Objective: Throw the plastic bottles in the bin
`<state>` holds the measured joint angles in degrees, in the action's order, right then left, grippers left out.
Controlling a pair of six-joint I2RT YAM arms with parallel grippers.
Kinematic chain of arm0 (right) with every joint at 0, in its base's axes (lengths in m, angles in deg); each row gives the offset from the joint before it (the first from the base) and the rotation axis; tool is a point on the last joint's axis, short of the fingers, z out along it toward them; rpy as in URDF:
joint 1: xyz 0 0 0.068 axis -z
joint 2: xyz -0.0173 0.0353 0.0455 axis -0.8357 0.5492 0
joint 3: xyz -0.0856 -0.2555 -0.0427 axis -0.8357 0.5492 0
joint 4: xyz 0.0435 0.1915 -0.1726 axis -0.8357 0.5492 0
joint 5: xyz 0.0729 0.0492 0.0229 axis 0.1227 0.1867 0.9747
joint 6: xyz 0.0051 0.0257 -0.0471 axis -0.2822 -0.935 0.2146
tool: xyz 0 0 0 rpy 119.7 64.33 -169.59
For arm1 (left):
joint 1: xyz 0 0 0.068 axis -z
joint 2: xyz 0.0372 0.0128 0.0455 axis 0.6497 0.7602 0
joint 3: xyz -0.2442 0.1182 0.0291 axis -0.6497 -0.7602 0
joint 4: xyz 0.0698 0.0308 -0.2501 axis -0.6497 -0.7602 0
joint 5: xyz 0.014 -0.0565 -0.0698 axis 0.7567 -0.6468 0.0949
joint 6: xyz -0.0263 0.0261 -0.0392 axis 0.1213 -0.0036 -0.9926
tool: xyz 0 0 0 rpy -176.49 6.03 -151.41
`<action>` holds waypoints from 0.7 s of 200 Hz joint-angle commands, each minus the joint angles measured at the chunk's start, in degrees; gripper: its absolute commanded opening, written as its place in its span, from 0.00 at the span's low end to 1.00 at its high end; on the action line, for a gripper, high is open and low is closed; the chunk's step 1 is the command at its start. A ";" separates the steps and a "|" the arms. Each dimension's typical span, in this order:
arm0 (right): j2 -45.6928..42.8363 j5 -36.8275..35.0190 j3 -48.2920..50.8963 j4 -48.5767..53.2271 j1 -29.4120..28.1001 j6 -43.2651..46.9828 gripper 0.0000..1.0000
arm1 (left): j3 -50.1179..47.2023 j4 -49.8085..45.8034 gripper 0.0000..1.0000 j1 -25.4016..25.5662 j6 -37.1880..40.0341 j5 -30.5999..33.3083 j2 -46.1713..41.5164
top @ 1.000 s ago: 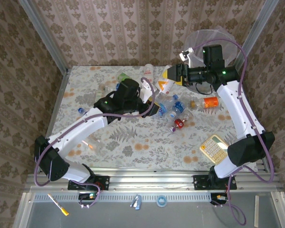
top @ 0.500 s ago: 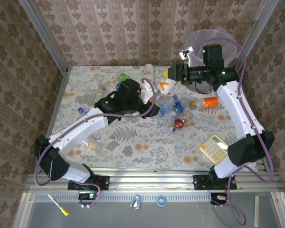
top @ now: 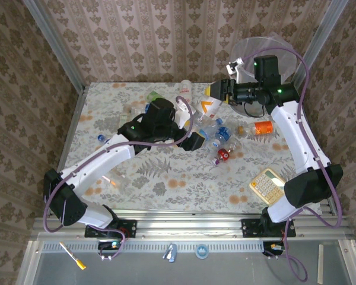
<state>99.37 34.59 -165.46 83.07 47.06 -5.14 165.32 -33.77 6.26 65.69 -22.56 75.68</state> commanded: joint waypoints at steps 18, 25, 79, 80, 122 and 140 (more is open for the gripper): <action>-0.23 -4.80 -2.80 3.30 0.83 2.31 0.47 | -2.00 2.65 1.00 -1.36 -1.27 0.17 -1.67; -0.12 -5.70 -3.54 4.11 1.08 2.90 0.47 | -2.27 2.84 1.00 -1.60 -1.46 0.17 -1.90; -0.10 -9.67 -6.98 5.35 4.12 3.92 0.43 | -4.52 5.01 1.00 -2.18 -1.64 2.25 -3.89; -0.08 -9.81 -7.14 5.43 4.19 4.02 0.43 | -4.59 5.07 1.00 -2.16 -1.63 2.27 -3.98; 1.76 -18.08 -14.31 11.03 6.10 8.04 0.41 | -6.76 7.63 1.00 -2.75 -2.34 3.43 -5.77; 2.72 -22.98 -18.25 13.08 6.51 10.70 0.40 | -7.02 7.88 1.00 -2.84 -2.33 3.60 -5.96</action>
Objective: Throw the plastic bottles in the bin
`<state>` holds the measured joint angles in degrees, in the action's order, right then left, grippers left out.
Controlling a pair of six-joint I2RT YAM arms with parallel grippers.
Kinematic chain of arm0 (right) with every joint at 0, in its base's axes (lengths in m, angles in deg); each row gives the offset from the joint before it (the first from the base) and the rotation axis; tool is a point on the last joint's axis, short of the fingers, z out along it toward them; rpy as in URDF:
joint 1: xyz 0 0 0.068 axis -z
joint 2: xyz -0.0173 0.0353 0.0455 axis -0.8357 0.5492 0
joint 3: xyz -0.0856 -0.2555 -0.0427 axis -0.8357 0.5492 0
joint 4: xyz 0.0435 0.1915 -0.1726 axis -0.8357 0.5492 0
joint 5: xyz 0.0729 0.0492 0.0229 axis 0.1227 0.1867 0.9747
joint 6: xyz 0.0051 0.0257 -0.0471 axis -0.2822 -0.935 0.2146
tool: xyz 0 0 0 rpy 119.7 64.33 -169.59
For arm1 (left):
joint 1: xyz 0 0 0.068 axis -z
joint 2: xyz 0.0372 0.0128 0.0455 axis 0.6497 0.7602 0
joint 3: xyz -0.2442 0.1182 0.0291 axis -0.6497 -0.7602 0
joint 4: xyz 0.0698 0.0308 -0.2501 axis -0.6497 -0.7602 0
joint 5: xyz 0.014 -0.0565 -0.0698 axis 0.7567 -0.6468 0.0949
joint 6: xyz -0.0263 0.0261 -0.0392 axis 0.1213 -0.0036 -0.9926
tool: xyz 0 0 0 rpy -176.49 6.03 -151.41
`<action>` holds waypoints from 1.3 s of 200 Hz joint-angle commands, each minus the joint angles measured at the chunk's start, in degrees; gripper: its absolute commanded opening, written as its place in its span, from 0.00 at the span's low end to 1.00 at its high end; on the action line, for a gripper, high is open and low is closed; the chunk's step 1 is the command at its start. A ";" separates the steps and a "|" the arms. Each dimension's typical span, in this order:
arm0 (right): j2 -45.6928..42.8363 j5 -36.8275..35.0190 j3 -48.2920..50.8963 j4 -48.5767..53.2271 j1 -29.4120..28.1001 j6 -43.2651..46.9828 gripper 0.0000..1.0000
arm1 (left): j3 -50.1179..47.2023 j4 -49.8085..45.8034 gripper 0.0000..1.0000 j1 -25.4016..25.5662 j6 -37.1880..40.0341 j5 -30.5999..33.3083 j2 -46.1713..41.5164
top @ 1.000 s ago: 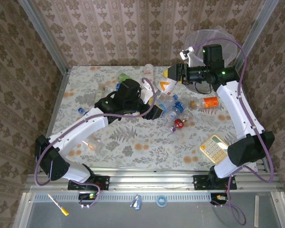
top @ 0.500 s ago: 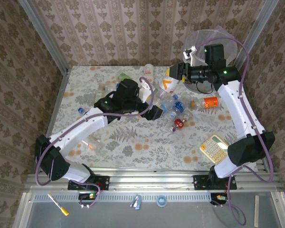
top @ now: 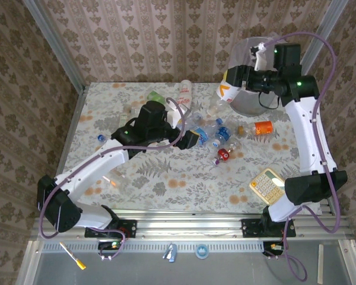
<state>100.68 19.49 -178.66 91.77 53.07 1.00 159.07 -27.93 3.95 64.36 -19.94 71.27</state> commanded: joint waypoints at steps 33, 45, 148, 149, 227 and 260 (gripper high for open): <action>2.51 -19.57 -12.23 4.58 0.72 8.71 0.39 | -0.74 2.11 1.00 -0.61 -1.17 1.40 -1.32; 2.29 -23.58 -13.80 2.80 0.76 9.87 0.39 | -0.83 2.10 1.00 -0.63 -1.22 1.75 -1.34; -17.92 -45.70 15.79 -60.53 0.45 18.70 0.34 | -1.59 3.03 1.00 -0.79 -2.40 4.93 -1.22; -18.13 -45.89 16.25 -61.39 0.45 18.84 0.34 | -1.59 3.05 1.00 -0.79 -2.41 4.98 -1.18; -21.17 -47.38 22.48 -70.42 0.63 21.89 0.30 | -1.61 4.12 1.00 -1.05 -2.63 5.90 -0.72; -21.01 -46.98 22.18 -69.85 0.63 21.89 0.30 | -1.64 3.88 1.00 -1.14 -2.67 5.90 -0.78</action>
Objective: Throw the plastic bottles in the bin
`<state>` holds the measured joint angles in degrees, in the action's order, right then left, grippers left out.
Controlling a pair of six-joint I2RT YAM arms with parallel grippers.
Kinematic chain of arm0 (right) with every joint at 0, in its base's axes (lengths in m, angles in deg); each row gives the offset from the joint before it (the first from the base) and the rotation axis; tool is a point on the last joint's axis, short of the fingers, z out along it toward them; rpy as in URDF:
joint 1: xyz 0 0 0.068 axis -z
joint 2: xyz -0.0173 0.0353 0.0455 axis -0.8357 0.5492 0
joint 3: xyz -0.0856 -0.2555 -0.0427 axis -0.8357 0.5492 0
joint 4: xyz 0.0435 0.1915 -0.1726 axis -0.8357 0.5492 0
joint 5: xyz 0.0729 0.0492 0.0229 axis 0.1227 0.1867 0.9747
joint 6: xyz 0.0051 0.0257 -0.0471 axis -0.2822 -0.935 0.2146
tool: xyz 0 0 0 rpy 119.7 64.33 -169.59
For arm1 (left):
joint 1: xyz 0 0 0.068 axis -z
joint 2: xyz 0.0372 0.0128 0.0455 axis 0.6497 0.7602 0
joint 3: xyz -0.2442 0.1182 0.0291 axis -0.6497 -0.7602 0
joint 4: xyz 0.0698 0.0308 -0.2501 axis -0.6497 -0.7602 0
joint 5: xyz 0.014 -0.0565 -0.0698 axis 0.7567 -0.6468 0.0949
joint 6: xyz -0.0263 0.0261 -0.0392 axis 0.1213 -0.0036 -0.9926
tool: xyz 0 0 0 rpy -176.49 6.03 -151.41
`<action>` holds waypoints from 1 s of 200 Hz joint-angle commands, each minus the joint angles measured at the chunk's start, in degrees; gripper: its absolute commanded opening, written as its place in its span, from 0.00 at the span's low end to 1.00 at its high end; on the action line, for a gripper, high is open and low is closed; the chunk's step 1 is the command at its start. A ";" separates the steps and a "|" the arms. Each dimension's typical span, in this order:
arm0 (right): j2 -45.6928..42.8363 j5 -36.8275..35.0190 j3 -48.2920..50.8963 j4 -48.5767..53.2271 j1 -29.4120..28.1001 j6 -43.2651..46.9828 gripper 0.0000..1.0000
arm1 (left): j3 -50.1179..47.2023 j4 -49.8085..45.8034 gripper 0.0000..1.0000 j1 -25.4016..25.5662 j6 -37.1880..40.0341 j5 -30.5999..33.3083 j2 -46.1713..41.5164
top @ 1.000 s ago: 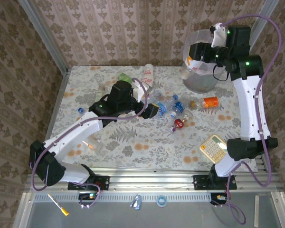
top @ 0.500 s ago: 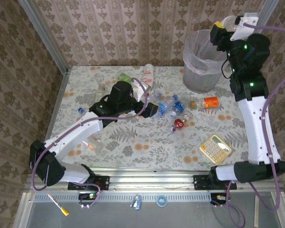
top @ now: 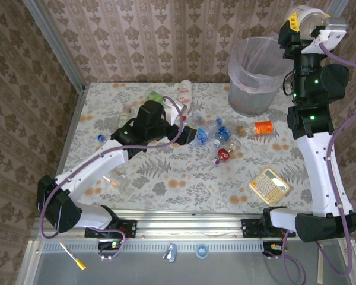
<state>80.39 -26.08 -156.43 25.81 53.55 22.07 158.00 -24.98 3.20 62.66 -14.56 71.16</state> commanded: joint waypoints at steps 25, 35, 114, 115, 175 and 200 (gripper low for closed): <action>-0.52 -1.21 -0.08 -3.43 0.15 0.79 0.29 | -0.66 0.73 1.00 -0.40 -1.10 0.49 -0.76; -0.48 -1.16 -0.09 -3.24 0.10 0.68 0.29 | -0.72 0.65 1.00 -0.55 -1.05 0.48 -0.77; 5.22 -1.78 -8.78 10.04 1.63 -2.83 0.28 | -0.70 -0.21 1.00 -0.66 -0.80 0.69 -1.20; 5.47 -1.71 -8.99 10.83 1.68 -2.94 0.28 | -0.75 -0.21 1.00 -0.66 -0.80 0.74 -1.25; 37.83 5.08 -50.40 55.78 5.65 -10.59 0.77 | 1.29 -5.92 1.00 -0.72 -0.40 2.44 -0.16; 42.74 5.68 -53.77 58.19 5.86 -11.80 0.90 | 1.68 -7.20 1.00 -0.95 -0.91 2.90 0.25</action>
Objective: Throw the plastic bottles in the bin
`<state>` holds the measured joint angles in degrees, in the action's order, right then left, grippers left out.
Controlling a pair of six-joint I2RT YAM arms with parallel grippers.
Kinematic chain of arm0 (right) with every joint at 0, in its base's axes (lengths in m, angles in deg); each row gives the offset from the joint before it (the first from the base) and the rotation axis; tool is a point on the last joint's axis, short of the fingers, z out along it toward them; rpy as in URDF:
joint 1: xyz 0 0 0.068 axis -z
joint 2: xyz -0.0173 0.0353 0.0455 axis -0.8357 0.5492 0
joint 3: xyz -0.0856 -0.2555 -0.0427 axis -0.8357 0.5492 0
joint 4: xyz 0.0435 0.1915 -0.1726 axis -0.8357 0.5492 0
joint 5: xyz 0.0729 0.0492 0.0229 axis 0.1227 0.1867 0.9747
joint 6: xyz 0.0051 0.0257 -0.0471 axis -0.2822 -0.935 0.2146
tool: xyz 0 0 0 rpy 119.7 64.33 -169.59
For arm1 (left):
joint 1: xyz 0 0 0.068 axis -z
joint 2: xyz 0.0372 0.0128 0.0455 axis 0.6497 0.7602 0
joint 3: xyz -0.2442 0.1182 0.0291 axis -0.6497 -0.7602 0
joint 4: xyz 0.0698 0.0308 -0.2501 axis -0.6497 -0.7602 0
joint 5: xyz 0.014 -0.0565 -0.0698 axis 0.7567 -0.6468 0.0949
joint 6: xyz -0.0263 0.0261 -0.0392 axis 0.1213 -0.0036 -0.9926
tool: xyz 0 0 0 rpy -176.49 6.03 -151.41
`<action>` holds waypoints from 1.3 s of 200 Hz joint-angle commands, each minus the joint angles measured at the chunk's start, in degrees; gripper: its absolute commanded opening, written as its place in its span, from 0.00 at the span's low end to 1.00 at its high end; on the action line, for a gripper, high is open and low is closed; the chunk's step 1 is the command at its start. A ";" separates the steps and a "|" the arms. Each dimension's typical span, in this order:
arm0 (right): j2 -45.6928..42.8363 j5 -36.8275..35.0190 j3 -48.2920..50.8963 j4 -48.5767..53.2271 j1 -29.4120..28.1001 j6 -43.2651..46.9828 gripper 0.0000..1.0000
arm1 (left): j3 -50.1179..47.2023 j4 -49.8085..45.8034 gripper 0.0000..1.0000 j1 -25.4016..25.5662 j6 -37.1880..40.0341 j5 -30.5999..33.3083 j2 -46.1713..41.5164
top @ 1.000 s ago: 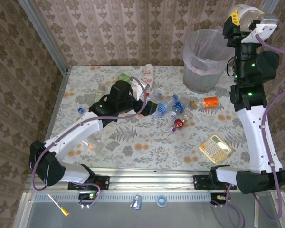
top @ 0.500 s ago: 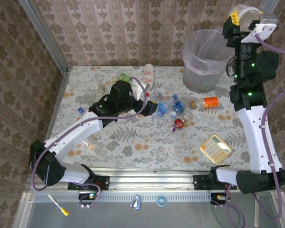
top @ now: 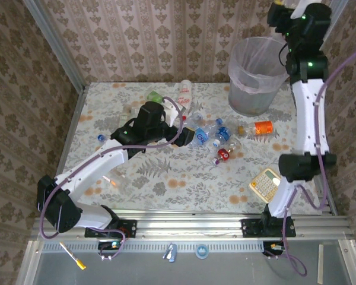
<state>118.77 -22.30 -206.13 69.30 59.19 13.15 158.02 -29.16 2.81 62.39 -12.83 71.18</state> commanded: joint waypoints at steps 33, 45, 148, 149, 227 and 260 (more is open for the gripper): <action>4.22 3.94 -5.68 15.73 0.22 -3.56 0.93 | 1.74 -4.45 1.00 -1.22 -2.58 1.73 0.41; 3.43 5.00 -5.65 15.60 0.22 -3.47 0.93 | 1.50 -4.65 1.00 -1.70 -3.40 2.00 0.40; -3.77 14.42 -5.34 19.70 -0.13 -2.72 0.98 | 1.67 -8.72 1.00 -7.52 -11.82 2.77 2.37; -3.84 14.51 -5.28 19.71 -0.13 -2.73 0.98 | 1.76 -8.81 1.00 -7.54 -11.89 2.81 2.42; -8.98 20.53 -2.31 19.21 -0.46 -2.58 1.00 | 3.94 -16.81 1.00 -12.76 -15.43 5.43 5.25; -11.13 22.06 0.26 18.93 -0.61 -2.05 1.00 | 5.09 -19.91 0.99 -14.62 -16.54 5.49 6.91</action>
<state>110.16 -3.15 -207.44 88.01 58.99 10.90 161.06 -44.70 -10.61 48.01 -8.11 76.84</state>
